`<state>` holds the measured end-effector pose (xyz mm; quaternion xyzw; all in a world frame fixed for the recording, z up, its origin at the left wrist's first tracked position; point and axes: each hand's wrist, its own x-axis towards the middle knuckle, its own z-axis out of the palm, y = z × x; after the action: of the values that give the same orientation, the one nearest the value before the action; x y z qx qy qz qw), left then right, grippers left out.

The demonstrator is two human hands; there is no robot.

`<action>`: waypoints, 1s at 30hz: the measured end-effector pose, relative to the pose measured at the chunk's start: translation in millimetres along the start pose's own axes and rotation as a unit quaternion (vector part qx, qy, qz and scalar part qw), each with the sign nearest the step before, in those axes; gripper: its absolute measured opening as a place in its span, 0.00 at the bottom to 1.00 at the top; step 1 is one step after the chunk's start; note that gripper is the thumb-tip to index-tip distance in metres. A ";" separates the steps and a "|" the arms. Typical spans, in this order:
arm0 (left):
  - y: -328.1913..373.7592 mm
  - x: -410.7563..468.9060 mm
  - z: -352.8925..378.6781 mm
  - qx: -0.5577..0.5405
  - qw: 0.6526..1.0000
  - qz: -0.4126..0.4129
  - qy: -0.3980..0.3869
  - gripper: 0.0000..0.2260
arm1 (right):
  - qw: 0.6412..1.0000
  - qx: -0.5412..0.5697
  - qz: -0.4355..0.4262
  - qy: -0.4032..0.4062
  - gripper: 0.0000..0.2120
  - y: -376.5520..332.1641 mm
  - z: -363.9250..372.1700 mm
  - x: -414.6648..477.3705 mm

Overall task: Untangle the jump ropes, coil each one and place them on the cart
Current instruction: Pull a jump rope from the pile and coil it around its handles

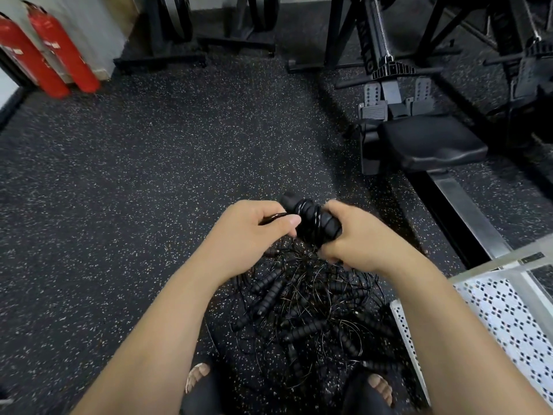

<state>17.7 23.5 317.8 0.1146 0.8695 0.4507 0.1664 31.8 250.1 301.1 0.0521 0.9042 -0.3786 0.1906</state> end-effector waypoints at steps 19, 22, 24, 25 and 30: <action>-17.3 7.9 -0.4 -0.161 0.984 -0.056 0.054 0.16 | 0.872 0.376 -0.143 -0.278 0.22 -29.7 -16.9 -37.6; -13.3 10.9 12.4 -0.098 0.993 -0.056 0.037 0.19 | 0.881 0.409 -0.126 -0.202 0.20 -32.1 -14.4 -34.4; -12.4 12.5 16.8 -0.091 0.994 -0.054 0.003 0.20 | 0.895 0.409 -0.110 -0.139 0.21 -30.9 -12.2 -29.2; -11.7 12.8 16.7 -0.073 0.996 -0.051 -0.009 0.19 | 0.907 0.396 -0.100 -0.103 0.21 -28.5 -10.8 -25.8; -14.2 9.7 15.1 0.050 0.997 -0.005 -0.059 0.14 | 0.953 0.300 -0.045 0.010 0.25 -14.2 -3.9 -11.3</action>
<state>14.0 30.1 296.2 0.1453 0.8802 0.3981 0.2138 37.6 243.4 317.4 0.0696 0.7523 -0.6400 0.1399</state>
